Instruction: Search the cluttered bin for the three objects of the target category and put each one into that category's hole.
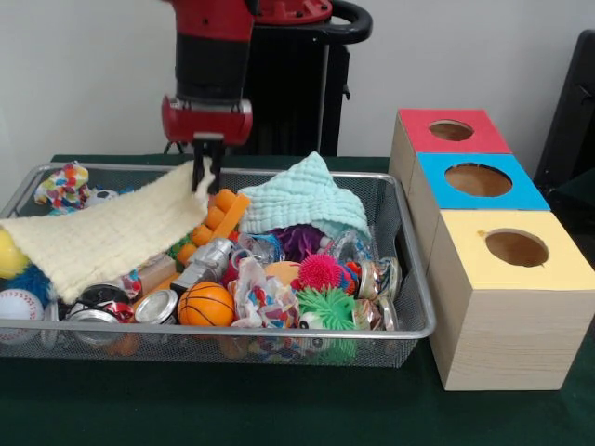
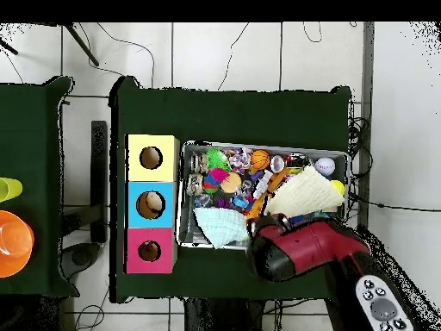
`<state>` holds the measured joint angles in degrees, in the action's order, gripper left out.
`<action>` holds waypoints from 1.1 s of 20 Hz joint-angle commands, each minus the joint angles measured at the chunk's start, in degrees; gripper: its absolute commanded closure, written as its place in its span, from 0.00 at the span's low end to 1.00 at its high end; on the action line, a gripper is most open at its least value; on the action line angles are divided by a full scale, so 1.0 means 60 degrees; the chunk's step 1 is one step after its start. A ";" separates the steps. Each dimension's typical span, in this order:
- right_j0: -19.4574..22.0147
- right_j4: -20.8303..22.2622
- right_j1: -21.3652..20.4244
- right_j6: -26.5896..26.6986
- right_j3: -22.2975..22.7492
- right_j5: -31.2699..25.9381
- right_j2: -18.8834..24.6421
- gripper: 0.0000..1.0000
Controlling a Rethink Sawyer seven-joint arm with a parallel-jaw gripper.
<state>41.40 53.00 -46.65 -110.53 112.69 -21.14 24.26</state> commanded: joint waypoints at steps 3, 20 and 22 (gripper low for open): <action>0.1448 -0.3776 -0.3970 0.5596 0.3340 -0.3032 0.3212 1.00; 0.0186 -0.8194 -0.6633 0.5366 0.3999 -0.4976 0.3634 1.00; 0.0030 -0.8330 -0.6761 0.5379 0.3849 -0.5216 0.3545 1.00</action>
<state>42.79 9.10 -82.16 -94.16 133.34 -40.96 42.65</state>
